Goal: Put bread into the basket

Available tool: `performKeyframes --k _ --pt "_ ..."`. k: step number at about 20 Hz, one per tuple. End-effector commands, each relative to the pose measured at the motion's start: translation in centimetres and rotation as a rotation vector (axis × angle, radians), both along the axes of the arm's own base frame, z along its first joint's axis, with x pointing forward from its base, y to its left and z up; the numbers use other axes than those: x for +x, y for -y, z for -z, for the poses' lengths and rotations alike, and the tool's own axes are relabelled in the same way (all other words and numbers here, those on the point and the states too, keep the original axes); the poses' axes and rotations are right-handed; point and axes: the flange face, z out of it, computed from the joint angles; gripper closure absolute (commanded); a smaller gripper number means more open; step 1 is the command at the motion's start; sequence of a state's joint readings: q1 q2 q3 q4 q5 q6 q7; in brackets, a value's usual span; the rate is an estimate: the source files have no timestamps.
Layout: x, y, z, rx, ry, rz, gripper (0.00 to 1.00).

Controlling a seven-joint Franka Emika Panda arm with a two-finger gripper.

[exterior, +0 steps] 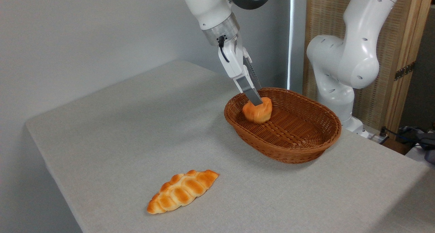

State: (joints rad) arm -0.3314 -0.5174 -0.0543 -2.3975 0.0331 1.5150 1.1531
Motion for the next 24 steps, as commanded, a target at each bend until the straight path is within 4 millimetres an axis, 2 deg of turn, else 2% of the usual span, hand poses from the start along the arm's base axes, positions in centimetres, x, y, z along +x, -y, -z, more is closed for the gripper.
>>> performKeyframes --k 1,6,9,12,13,17,24 --pt "0.1 -0.4 0.0 -0.008 0.008 0.018 0.0" --pt "0.4 -0.5 -0.5 -0.014 0.022 0.005 0.0" --pt "1.1 -0.7 -2.1 -0.026 0.056 -0.01 0.0" --pt "3.5 -3.1 -5.4 -0.092 0.114 -0.128 0.0" --pt "4.0 -3.3 -6.0 -0.103 0.123 -0.146 0.0" --pt "6.2 -3.1 -8.4 -0.12 0.163 -0.247 0.0" --pt "12.0 -1.6 -12.0 -0.109 0.23 -0.51 0.0"
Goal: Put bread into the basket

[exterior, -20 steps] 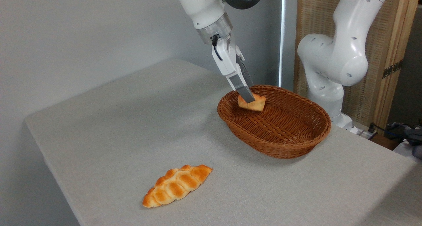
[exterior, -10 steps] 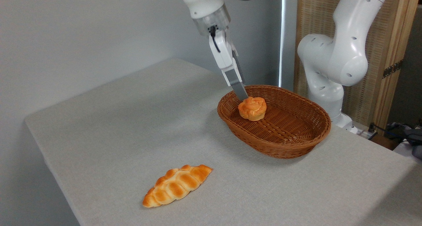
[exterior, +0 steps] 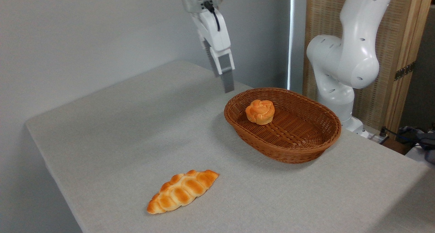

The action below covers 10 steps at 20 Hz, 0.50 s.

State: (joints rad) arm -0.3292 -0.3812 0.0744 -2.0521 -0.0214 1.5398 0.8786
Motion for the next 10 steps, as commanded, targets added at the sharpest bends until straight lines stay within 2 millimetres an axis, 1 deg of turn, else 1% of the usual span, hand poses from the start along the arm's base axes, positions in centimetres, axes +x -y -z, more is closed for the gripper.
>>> performKeyframes --k 1,2,3,4,5,8,10 --pt "4.7 1.3 -1.9 -0.002 0.022 -0.154 0.0" --pt "5.3 1.4 -2.2 0.001 0.028 -0.171 0.0" --pt "6.4 1.7 -2.5 0.005 0.036 -0.205 0.0" --pt "6.9 1.9 -2.7 0.005 0.04 -0.221 0.0" --pt "8.0 1.2 -3.1 0.005 0.049 -0.264 0.0" --pt "9.9 -0.4 -3.9 -0.006 0.064 -0.37 0.0" --pt "10.8 -1.1 -4.8 -0.009 0.083 -0.397 0.0"
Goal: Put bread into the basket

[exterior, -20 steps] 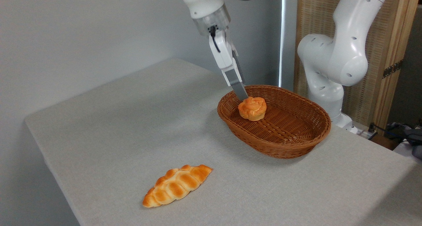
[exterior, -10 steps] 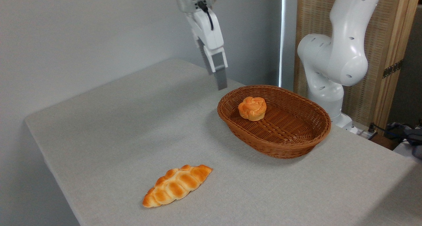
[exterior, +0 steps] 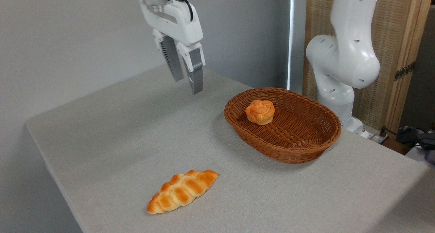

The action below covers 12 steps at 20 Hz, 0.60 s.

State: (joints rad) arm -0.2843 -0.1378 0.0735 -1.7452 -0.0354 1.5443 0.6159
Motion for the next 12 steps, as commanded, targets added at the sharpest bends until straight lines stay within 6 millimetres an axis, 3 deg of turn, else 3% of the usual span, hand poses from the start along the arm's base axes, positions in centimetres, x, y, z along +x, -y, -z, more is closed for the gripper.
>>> performKeyframes --k 1,8,12 --pt "2.6 -1.8 -1.8 -0.02 0.029 -0.092 0.0" --pt "3.7 -4.2 -2.6 -0.007 0.055 -0.074 0.0" --pt "3.7 -4.3 -2.5 0.028 0.059 -0.037 0.0"
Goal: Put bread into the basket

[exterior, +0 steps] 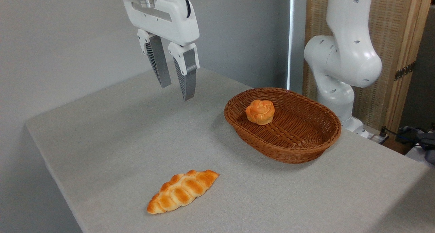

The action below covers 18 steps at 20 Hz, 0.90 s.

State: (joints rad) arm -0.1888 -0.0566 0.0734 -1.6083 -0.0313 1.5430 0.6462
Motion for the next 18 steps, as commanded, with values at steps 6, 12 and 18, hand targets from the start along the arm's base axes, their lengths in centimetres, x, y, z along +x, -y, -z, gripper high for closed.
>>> performKeyframes --k 6,12,18 --pt "0.13 0.61 -0.36 0.048 0.004 0.036 0.0" --pt "0.19 0.62 -0.34 0.048 0.009 0.029 0.0" --pt "0.28 0.63 -0.4 0.047 0.016 -0.006 0.0"
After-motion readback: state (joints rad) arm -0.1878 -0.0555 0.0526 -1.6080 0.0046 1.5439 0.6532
